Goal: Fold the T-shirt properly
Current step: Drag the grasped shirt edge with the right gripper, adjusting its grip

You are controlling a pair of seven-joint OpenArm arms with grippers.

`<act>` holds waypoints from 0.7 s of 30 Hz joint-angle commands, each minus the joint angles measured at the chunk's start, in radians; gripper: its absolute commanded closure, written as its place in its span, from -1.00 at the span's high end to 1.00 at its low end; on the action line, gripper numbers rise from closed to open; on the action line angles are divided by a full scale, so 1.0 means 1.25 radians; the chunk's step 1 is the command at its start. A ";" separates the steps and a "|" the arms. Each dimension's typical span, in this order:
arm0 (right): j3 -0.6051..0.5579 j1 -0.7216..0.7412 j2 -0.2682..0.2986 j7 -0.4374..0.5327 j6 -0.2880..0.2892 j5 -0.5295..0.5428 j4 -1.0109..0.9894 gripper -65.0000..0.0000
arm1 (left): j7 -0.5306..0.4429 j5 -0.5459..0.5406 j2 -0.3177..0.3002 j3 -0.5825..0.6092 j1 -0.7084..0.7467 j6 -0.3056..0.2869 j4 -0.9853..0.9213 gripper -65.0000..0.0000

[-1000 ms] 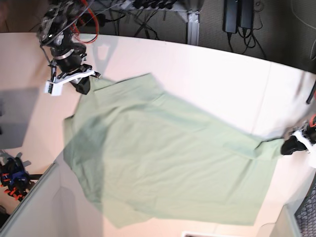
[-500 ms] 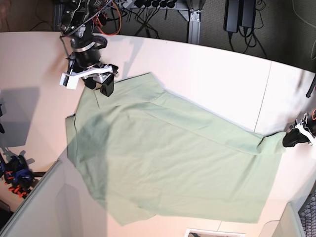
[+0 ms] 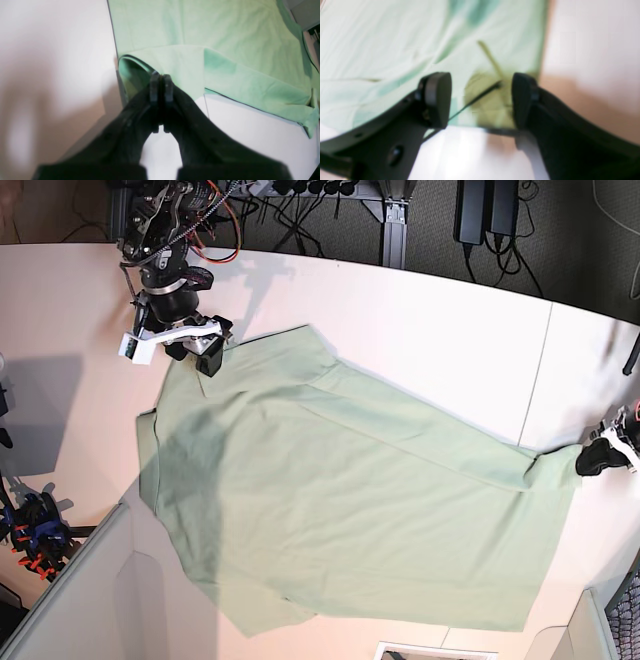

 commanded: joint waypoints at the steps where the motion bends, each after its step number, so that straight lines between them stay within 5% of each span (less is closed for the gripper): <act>1: 0.007 0.009 0.013 0.022 0.000 0.007 0.013 0.16 | -0.015 -0.015 -0.017 -0.005 -0.017 -0.010 0.013 -1.00; 21: -0.045 0.061 0.015 0.012 0.001 0.035 -0.075 0.15 | -0.014 -0.022 -0.017 -0.005 -0.016 -0.010 0.013 -1.00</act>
